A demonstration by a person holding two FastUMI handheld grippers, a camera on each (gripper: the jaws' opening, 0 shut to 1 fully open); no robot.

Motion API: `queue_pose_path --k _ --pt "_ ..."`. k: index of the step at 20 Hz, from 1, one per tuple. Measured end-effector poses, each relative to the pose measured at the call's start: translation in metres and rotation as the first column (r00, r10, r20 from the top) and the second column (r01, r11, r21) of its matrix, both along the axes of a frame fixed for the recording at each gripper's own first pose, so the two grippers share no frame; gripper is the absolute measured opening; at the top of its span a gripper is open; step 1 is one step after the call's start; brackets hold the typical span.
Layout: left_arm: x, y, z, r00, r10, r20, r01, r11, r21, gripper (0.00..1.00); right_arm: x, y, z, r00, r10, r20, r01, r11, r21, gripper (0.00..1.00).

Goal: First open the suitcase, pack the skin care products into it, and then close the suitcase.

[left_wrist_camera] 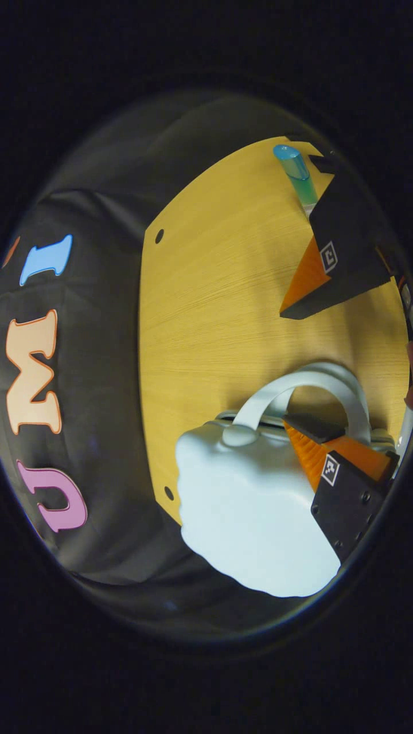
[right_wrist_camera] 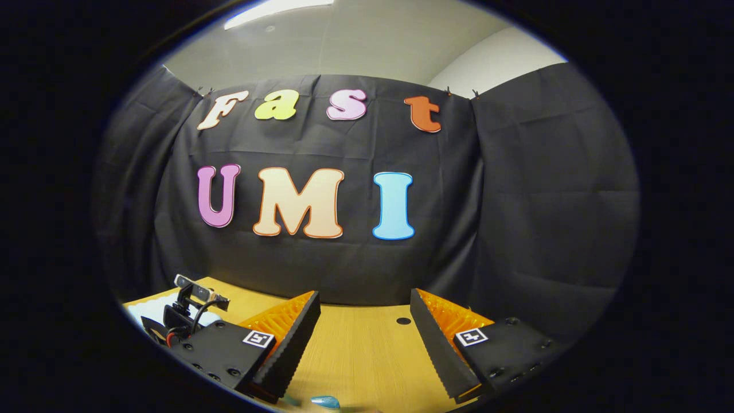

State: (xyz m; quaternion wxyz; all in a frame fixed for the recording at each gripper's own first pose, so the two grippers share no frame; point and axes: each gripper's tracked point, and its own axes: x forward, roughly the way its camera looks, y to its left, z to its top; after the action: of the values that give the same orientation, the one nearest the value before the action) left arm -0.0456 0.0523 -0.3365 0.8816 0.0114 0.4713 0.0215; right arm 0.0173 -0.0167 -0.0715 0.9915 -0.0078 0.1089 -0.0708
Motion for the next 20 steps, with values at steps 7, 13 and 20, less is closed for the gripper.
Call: queue_pose_path --k 7,13,20 --pt "-0.007 0.007 -0.025 0.995 -0.044 -0.091 0.047 0.999 0.025 0.61 -0.002 0.0 -0.002 1.0 0.014 0.004 -0.014 0.997 -0.077 0.98" --pt "-0.01 0.016 -0.03 0.99 -0.052 -0.133 0.057 0.998 0.029 0.08 -0.005 0.003 -0.002 0.999 0.029 0.014 -0.028 0.995 -0.1 0.99" --pt "-0.003 0.008 0.004 0.995 -0.049 -0.09 0.054 0.997 0.052 0.0 -0.004 0.009 0.007 0.997 0.058 0.057 -0.054 0.996 -0.074 0.99"
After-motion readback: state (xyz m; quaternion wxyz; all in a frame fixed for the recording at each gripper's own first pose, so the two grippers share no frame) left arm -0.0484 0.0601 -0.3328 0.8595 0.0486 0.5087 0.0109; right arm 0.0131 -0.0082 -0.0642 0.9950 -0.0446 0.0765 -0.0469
